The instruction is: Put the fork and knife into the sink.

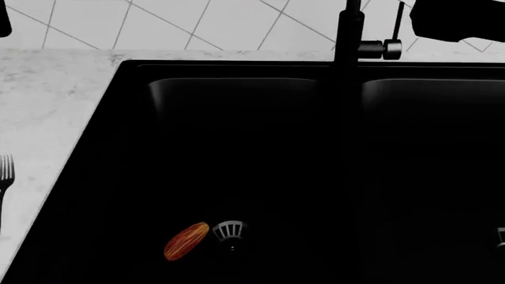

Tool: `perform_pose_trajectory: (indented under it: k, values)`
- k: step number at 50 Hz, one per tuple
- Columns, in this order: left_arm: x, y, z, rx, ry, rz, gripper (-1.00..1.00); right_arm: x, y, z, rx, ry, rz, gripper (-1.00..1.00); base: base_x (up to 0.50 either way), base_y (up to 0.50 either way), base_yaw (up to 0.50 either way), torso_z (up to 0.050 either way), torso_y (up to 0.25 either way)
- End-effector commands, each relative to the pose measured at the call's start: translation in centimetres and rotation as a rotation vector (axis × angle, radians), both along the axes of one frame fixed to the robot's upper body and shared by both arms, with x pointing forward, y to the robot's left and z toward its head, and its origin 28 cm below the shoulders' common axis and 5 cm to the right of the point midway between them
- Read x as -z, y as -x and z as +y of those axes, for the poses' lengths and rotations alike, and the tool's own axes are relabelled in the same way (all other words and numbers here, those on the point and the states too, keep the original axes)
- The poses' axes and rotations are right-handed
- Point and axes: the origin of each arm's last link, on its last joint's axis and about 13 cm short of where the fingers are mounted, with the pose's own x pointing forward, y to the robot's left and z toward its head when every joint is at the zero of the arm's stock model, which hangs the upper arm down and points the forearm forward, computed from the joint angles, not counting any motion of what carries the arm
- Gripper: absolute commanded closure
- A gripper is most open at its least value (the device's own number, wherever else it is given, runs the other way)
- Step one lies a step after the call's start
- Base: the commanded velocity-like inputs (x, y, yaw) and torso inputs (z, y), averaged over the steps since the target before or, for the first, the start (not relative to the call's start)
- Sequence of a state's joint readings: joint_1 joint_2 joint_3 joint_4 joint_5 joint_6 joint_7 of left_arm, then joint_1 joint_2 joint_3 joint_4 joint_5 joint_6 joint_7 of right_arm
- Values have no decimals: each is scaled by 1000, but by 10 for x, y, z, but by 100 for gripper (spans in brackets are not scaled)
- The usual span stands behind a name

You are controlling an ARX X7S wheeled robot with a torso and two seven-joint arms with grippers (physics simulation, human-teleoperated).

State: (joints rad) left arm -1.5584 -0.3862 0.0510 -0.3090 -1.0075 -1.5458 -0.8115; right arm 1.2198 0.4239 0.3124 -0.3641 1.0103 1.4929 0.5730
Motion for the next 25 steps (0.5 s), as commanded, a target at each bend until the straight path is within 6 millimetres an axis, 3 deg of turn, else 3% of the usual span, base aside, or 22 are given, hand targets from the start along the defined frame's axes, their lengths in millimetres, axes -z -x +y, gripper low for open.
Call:
perform_pose_trajectory:
  k: [1, 13, 25]
  values:
    - [-34, 23, 10, -7, 91, 177, -100, 2, 2, 0, 0, -3, 8, -100, 0, 0, 0, 0, 0]
    - [-44, 22, 29, -129, 103, 296, -100, 7, 3, 1, 0, -8, 20, -100, 0, 0, 0, 0, 0]
    - [-35, 23, 56, -197, 178, 397, -100, 10, 2, 2, -2, -13, 21, -100, 0, 0, 0, 0, 0]
